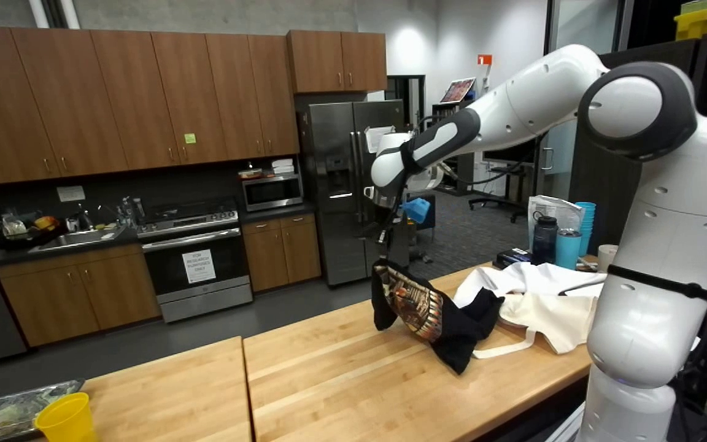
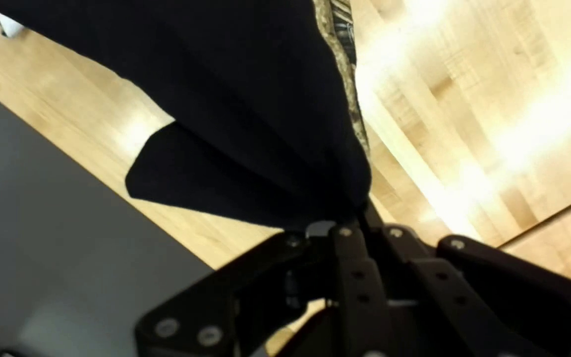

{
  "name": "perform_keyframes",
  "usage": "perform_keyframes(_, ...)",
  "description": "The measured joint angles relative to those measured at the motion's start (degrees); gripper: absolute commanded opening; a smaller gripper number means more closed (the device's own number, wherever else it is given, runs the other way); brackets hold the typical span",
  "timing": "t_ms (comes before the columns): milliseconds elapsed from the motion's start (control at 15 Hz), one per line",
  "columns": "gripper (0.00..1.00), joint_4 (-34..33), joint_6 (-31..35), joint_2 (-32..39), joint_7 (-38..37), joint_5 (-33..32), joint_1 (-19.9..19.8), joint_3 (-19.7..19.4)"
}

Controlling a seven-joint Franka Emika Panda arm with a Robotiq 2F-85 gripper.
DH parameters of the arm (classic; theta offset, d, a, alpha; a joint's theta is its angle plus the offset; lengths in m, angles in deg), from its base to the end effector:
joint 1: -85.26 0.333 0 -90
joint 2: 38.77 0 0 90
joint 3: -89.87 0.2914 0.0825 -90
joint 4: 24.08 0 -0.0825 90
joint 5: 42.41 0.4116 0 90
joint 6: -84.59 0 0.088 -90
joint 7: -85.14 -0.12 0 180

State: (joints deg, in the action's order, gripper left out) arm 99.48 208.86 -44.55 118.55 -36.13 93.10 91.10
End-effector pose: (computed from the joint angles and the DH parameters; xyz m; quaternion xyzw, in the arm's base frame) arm 0.5487 0.0932 0.4033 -0.9395 -0.3349 -0.0649 0.0329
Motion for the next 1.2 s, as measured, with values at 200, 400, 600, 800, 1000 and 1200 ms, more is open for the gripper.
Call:
perform_keyframes(200,0.23,-3.9,-3.6,2.5,3.6,0.2,0.9,1.6)
perform_keyframes(400,0.55,-4.5,-4.1,2.8,4.6,0.2,0.8,1.6)
perform_keyframes(600,0.66,-4.4,-4.0,2.8,4.5,-0.4,0.3,1.5)
perform_keyframes(800,0.87,-4.3,-1.5,0.8,1.8,-4.5,-2.5,0.6)
perform_keyframes(1000,1.0,-3.0,1.1,-3.2,-1.3,-6.6,-5.9,-1.8)
perform_keyframes(1200,1.0,2.4,5.3,-5.4,-7.1,-6.6,-7.4,-3.3)
